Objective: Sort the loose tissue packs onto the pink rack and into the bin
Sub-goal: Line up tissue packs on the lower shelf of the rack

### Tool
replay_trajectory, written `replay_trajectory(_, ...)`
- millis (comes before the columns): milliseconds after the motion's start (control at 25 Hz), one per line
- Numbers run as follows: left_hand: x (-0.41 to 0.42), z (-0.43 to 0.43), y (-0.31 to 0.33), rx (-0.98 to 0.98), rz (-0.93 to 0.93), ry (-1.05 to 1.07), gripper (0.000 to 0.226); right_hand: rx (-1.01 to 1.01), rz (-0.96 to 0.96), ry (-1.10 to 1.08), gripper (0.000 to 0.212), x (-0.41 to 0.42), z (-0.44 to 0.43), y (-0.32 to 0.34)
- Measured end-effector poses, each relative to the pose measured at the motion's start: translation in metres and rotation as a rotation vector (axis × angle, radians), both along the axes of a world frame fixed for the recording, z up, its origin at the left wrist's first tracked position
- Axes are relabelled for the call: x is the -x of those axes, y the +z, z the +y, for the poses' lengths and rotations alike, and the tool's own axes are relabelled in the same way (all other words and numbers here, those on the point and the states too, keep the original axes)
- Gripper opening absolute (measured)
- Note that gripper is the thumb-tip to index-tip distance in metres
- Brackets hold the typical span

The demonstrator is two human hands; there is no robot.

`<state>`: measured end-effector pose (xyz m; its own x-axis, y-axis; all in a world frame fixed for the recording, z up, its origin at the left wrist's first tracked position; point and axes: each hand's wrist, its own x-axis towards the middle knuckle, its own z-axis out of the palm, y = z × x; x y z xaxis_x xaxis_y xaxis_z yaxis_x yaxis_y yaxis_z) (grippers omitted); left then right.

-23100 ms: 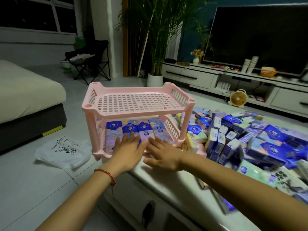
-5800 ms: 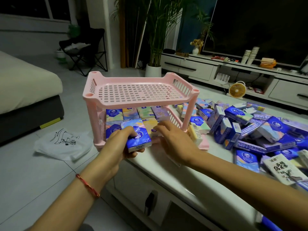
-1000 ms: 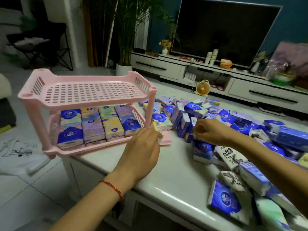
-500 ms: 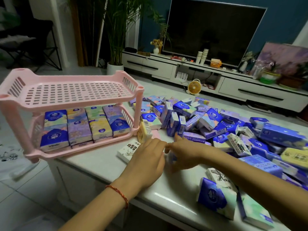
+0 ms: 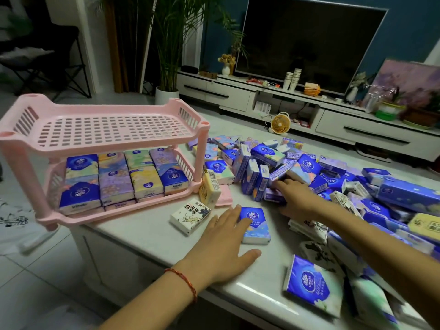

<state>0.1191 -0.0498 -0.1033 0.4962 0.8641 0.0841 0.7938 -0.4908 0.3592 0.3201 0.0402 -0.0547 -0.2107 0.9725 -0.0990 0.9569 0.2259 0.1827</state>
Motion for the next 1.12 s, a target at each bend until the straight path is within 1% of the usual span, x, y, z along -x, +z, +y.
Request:
replay_trajectory(40,-0.003,0.002,-0.001,0.002,-0.031,0.006,0.063,0.010,-0.014,-0.005,0.053,0.002,0.000,-0.006)
replay_trajectory(80,-0.004,0.005,-0.002,-0.006,-0.062,0.013,0.059,-0.004,-0.016,0.002,0.054,0.006,-0.003,-0.007)
replay_trajectory(120,-0.005,0.008,-0.004,-0.014,-0.089,0.019,0.055,-0.027,0.007,0.023,0.050,0.008,-0.002,-0.009)
replay_trajectory(200,-0.007,0.014,-0.008,-0.031,-0.130,0.022,0.045,-0.062,0.064,0.050,0.040,0.011,0.000,-0.007)
replay_trajectory(280,-0.010,0.019,-0.010,-0.074,-0.144,0.029,0.039,-0.023,0.117,0.048,0.032,0.012,0.000,0.003)
replay_trajectory(360,-0.011,0.019,-0.007,-0.132,-0.119,0.040,0.044,0.033,0.109,0.067,0.007,0.013,-0.003,0.014)
replay_trajectory(440,-0.010,0.016,-0.003,-0.131,-0.115,0.034,0.052,0.122,0.111,0.068,0.027,0.019,-0.010,0.028)
replay_trajectory(480,-0.009,0.014,0.000,-0.116,-0.123,0.026,0.059,0.176,0.144,0.043,0.028,0.022,-0.012,0.035)
replay_trajectory(520,-0.007,0.011,0.002,-0.106,-0.143,0.013,0.066,0.211,0.199,0.020,0.024,0.027,-0.016,0.043)
replay_trajectory(600,-0.001,0.002,0.010,-0.154,-0.173,-0.020,0.076,0.259,0.323,-0.020,0.023,0.039,-0.025,0.056)
replay_trajectory(640,0.003,-0.002,0.014,-0.195,-0.179,-0.024,0.077,0.275,0.387,-0.034,0.026,0.046,-0.028,0.061)
replay_trajectory(720,0.019,-0.007,0.021,-0.230,-0.224,0.010,0.073,0.291,0.499,-0.042,0.027,0.062,-0.035,0.067)
replay_trajectory(800,0.040,-0.009,0.029,-0.254,-0.270,0.078,0.073,0.255,0.551,-0.023,0.024,0.077,-0.039,0.068)
replay_trajectory(840,0.051,-0.008,0.033,-0.271,-0.285,0.119,0.074,0.247,0.613,-0.024,0.024,0.085,-0.039,0.066)
replay_trajectory(920,0.077,-0.004,0.041,-0.300,-0.321,0.224,0.076,0.306,0.861,-0.094,0.022,0.104,-0.036,0.058)
replay_trajectory(1000,0.102,-0.001,0.048,-0.306,-0.348,0.358,0.076,0.430,1.104,-0.183,0.010,0.127,-0.033,0.051)
replay_trajectory(1120,0.141,-0.005,0.053,-0.341,-0.351,0.535,0.074,0.564,1.300,-0.224,0.009,0.170,-0.029,0.034)
